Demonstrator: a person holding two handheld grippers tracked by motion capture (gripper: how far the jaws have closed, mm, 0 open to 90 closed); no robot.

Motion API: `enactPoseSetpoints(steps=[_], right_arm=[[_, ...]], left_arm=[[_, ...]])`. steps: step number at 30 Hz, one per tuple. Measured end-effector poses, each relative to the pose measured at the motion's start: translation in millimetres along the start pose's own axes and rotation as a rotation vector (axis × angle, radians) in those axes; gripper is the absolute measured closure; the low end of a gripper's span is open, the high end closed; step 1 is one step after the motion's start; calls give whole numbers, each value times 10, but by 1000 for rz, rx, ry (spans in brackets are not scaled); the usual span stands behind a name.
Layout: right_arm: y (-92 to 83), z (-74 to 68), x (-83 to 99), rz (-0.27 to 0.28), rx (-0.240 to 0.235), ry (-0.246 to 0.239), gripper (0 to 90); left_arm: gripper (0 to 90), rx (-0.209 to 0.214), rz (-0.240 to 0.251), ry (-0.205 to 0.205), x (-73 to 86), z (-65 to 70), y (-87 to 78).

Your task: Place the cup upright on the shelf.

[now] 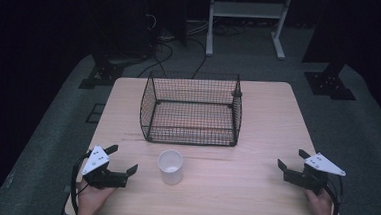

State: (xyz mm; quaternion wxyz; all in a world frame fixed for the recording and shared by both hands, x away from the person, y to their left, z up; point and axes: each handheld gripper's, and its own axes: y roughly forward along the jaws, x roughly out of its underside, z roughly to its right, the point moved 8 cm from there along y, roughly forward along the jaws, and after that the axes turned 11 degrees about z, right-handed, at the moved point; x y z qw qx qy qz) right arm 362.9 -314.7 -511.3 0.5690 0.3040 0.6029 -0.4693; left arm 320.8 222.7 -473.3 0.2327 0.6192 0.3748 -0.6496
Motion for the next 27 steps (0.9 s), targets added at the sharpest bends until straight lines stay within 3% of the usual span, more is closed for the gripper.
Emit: enactPoseSetpoints(steps=[11,20,27], right_arm=[[2,0,2,-4,-1,0,131],[6,-4,5,-8,-3,-1,131],[7,-4,5,-9,-4,0,131]], left_arm=[[18,92,-1,22,-110,188,-9],[19,179,-39,53,-166,374,54],[19,218,-58,74,-196,484,127]])
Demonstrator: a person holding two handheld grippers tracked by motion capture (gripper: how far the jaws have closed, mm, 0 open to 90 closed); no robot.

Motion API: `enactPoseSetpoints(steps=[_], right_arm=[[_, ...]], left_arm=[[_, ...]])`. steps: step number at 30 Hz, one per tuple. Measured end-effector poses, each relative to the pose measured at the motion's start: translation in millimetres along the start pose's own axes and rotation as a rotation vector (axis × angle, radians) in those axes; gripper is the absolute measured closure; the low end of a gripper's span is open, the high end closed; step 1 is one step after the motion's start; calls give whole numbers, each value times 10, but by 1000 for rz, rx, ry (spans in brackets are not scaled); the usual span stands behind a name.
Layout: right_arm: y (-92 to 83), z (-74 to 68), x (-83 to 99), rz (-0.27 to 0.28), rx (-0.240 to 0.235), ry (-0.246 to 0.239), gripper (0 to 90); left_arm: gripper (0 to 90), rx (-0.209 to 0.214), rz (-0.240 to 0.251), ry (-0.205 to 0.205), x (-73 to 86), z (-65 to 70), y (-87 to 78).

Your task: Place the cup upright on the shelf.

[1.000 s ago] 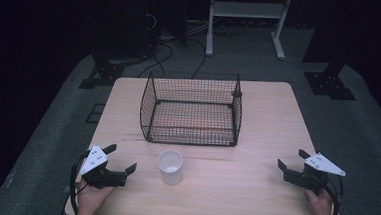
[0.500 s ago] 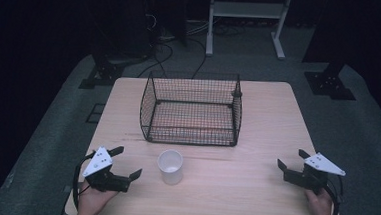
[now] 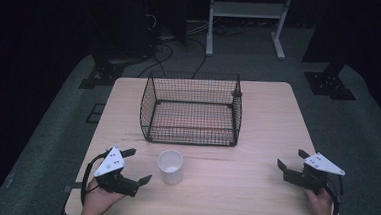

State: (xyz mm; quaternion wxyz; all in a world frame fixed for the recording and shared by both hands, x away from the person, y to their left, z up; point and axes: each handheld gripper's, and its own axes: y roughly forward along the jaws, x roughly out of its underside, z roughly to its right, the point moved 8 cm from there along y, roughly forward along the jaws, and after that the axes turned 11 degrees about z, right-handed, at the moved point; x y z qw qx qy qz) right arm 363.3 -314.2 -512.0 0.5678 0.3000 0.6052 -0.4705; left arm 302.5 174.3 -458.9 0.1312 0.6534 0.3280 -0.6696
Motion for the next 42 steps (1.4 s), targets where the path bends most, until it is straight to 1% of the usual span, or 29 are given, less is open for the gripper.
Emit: enactPoseSetpoints(steps=[2,3,6,10,12,15,17,18,21,28,32,34,39,42], right_arm=[[0,0,0,0,0,-1,131],[0,0,0,0,0,1,131],[1,-1,0,-1,0,0,131],[1,-1,0,0,-1,-1,131],[0,0,0,0,0,0,131],[1,-2,0,0,0,-1,131],[1,-1,0,-1,-1,-1,131],[1,-1,0,-1,-1,0,131],[1,-2,0,0,-1,-1,131],[1,-3,0,0,-3,0,131],[1,-4,0,0,-3,0,131],[1,-5,0,0,-4,-2,131],[1,-7,0,0,-5,-3,131],[2,-7,0,-1,-5,-3,131]], left_arm=[[18,12,-11,11,-6,28,41],[19,16,-11,8,-9,39,53],[19,29,-20,18,-15,73,97],[19,51,-29,21,-18,121,149],[18,61,-30,16,-21,138,168],[19,76,-46,17,-11,164,209],[19,78,-51,21,-7,176,235],[19,84,-52,16,-6,187,252],[19,94,-71,22,9,203,309],[19,126,-92,26,5,257,437],[19,135,-109,32,19,285,501],[19,133,-123,40,34,285,532],[19,142,-139,34,54,284,606],[23,150,-154,38,72,286,657]])
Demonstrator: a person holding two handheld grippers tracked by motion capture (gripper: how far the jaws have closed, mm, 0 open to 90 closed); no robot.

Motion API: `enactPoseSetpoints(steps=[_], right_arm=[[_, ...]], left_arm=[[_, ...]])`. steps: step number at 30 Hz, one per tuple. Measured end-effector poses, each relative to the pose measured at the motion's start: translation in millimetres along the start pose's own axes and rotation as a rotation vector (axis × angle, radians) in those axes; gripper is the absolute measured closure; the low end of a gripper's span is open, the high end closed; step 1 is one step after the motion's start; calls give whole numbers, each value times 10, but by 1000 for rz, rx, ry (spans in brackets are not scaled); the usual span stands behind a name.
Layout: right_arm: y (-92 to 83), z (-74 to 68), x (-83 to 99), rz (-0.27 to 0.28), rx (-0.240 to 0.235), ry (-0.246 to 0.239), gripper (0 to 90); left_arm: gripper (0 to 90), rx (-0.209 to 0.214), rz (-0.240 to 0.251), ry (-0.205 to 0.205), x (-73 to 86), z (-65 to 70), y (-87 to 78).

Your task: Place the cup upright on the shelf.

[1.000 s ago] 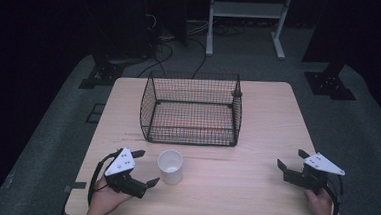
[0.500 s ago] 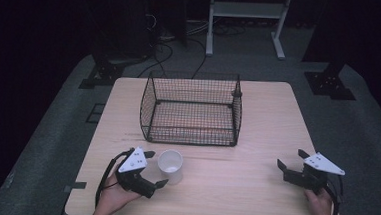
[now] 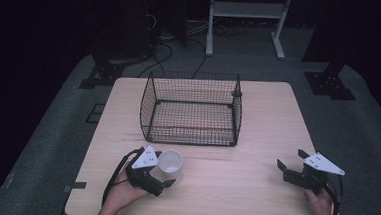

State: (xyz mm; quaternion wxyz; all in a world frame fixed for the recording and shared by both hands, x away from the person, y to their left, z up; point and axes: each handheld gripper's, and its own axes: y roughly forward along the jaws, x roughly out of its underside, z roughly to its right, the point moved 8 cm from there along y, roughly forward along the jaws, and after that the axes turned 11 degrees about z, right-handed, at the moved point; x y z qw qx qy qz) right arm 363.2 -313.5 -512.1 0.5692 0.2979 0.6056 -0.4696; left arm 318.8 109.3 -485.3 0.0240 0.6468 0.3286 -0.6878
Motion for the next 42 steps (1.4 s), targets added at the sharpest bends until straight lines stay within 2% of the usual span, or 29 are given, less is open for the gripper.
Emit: enactPoseSetpoints(steps=[8,11,18,28,34,38,42], right_arm=[[1,-4,-1,1,-1,-3,131],[1,-5,-1,1,-2,-3,131],[0,-6,-1,2,-3,-5,131],[0,-6,-2,2,-3,-4,131],[-1,-5,-2,3,-3,-4,131],[0,-4,-1,2,-1,-4,131],[1,-3,-2,2,-2,-2,131]], left_arm=[[51,15,-40,11,-2,-22,106],[60,27,-47,-5,-6,-37,131],[120,34,-68,-5,15,-56,159],[197,41,-71,-1,0,-64,140],[203,43,-77,2,-5,-52,131],[204,52,-48,-11,-95,-38,64],[204,44,-46,6,-178,-35,25]])
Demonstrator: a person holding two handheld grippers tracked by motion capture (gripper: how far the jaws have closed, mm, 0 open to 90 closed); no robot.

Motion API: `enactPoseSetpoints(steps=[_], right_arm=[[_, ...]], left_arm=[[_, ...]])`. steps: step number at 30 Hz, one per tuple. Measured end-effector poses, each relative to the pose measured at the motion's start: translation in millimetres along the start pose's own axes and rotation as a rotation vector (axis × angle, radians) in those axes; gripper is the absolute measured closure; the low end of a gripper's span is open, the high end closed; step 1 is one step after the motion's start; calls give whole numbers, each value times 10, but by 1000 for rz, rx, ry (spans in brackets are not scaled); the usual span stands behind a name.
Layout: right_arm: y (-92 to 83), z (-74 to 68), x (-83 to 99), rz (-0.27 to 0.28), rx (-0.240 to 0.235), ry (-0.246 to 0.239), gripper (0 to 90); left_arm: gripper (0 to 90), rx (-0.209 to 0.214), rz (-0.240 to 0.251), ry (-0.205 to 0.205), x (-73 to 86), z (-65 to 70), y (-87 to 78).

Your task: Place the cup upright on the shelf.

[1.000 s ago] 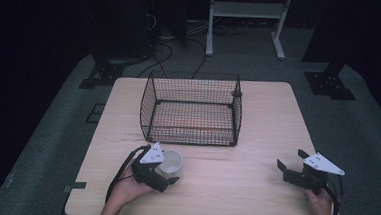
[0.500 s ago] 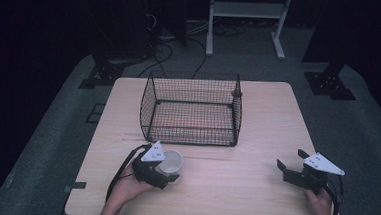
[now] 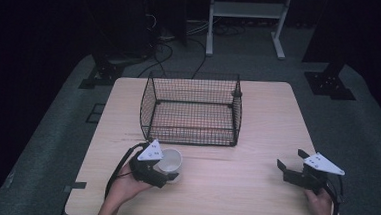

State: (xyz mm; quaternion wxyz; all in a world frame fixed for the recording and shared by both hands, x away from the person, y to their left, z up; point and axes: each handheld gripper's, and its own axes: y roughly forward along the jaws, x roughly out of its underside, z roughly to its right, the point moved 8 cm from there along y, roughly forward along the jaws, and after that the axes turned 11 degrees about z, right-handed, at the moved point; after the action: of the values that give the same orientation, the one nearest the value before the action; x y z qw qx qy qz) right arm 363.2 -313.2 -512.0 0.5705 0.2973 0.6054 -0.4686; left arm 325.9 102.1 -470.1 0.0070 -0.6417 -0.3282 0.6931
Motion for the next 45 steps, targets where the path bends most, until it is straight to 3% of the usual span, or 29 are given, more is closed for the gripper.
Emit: enactPoseSetpoints(steps=[5,28,45], right_arm=[[0,1,0,0,2,0,131],[-8,11,-3,4,5,8,131],[-6,4,-3,5,3,3,131]], left_arm=[[204,5,54,9,-249,6,-39],[206,64,34,53,-688,-41,80],[207,86,11,70,-1012,-226,130]])
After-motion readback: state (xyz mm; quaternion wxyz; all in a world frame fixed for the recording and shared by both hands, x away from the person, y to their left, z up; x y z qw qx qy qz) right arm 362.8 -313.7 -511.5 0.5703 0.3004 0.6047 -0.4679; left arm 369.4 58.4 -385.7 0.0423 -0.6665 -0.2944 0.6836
